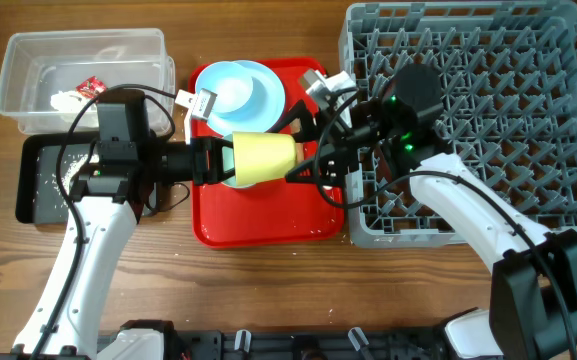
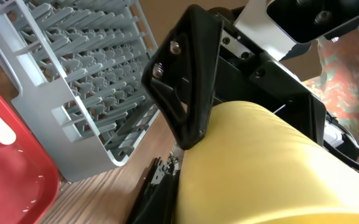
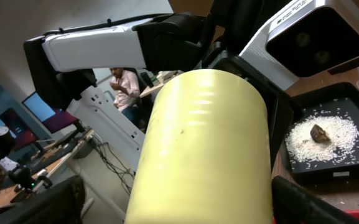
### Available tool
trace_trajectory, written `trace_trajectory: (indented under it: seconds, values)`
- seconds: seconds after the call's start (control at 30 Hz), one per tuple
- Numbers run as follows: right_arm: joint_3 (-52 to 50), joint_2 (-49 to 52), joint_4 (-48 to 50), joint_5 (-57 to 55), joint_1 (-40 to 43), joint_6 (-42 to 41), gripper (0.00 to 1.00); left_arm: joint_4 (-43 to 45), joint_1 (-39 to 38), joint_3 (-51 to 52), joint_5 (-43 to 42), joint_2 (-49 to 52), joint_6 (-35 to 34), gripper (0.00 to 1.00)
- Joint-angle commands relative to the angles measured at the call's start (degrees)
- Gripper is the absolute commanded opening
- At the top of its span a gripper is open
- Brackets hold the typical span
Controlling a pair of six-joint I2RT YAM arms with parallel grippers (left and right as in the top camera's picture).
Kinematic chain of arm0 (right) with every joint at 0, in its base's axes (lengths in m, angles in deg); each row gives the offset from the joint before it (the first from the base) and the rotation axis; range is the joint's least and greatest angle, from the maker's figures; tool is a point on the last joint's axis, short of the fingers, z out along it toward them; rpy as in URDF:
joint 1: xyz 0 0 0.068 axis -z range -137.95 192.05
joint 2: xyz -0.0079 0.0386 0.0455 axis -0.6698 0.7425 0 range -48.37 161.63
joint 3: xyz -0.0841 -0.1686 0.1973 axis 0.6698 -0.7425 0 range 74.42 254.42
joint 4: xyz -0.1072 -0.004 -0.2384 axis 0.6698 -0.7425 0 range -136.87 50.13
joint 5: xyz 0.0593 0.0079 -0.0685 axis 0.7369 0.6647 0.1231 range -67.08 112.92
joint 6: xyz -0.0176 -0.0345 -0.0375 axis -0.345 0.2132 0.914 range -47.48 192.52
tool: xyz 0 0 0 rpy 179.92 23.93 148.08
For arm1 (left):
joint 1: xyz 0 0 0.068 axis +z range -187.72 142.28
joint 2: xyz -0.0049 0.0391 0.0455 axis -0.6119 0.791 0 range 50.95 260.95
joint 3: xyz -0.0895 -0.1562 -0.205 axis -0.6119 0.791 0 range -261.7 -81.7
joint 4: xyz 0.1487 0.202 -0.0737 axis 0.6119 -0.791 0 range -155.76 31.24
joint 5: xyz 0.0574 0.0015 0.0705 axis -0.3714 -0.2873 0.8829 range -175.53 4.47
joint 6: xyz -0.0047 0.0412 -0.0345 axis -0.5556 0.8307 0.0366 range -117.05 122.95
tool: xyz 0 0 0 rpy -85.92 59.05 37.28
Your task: Sort waste into correct bins and load items into the dishwasher rack
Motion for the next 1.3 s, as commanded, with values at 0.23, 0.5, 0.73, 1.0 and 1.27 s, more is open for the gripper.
trace_trajectory:
  seconds: [0.23,0.5,0.73,1.0,1.27]
  values:
    - [0.74,0.66,-1.38,-1.42,-0.81,2.23,0.77,0.22,0.07,0.20,-0.33,0.28,-0.28,0.04]
    - [0.74,0.66,-4.42,-2.45,-1.75,4.55,0.73,0.24,0.07,0.20,-0.31,0.28,-0.26,0.04]
    - [0.66,0.66,-4.42,-2.47,-1.75,4.55,0.72,0.90,0.07,0.20,-0.31,0.28,-0.28,0.04]
    - [0.66,0.66,-4.42,-2.71,-1.75,5.14,0.50,0.87,0.07,0.20,-0.31,0.28,-0.28,0.05]
    - [0.66,0.66,-4.35,-2.64,-1.68,5.16,0.47,0.87,0.07,0.20,-0.24,0.28,-0.24,0.32]
